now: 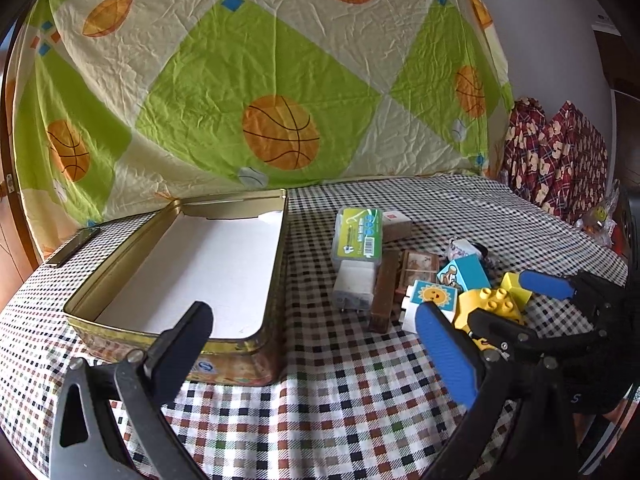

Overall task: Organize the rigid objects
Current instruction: 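Reach the right tool to the yellow duck-face brick and grasp it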

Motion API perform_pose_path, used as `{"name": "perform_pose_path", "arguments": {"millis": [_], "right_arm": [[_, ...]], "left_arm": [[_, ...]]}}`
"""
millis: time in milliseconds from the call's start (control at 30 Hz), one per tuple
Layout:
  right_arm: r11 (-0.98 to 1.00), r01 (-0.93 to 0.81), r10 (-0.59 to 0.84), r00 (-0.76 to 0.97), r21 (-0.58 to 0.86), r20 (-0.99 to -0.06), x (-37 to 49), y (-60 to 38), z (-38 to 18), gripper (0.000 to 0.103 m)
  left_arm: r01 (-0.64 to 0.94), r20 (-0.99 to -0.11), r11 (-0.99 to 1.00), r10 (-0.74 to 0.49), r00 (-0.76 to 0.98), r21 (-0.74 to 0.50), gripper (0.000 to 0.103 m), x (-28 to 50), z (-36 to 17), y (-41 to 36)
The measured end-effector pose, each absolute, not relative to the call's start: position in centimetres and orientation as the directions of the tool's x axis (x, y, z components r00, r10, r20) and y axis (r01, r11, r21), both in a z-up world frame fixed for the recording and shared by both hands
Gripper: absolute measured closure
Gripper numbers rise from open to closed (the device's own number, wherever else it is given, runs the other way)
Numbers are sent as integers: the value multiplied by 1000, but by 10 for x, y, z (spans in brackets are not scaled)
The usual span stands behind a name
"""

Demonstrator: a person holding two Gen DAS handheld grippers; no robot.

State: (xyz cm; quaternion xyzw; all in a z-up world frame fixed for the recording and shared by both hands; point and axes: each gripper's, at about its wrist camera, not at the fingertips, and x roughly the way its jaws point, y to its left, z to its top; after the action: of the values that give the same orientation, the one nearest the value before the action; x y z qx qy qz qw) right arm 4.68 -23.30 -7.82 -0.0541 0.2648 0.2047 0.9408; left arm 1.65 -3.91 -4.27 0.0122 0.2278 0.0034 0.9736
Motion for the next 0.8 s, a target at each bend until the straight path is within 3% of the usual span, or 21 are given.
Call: {"name": "perform_pose_path", "arguments": {"millis": [67,133,200,367,500,733,800], "right_arm": [[896,-445,379,758,4,-530,47,-229,-80,21],[883,-469,381,738,-17,-556,47,-221,-86,29],[880,-474,367,719,-30,-590,51,-217,-91,47],[872,-489,405,697,21,-592,55,-224,-93,69],[860,-506,453,700,64,-552,52,-231,-89,69],[897,-441,393,786,13,-477,49,-239,-71,69],[908,-419,376,801,11,-466,53,-243,-67,69]], "left_arm": [[1,-446,1000,11,895,27,0,17,-43,-40],[6,-448,1000,8,894,30,0,18,-43,-41],[12,-447,999,3,895,31,0,18,-43,-42],[32,-450,999,-15,893,31,0,19,-42,-45],[55,-456,998,-33,889,35,0,22,-40,-50],[123,-496,990,-76,865,63,1,35,-42,-70],[144,-521,988,-92,848,62,6,41,-43,-75]]}}
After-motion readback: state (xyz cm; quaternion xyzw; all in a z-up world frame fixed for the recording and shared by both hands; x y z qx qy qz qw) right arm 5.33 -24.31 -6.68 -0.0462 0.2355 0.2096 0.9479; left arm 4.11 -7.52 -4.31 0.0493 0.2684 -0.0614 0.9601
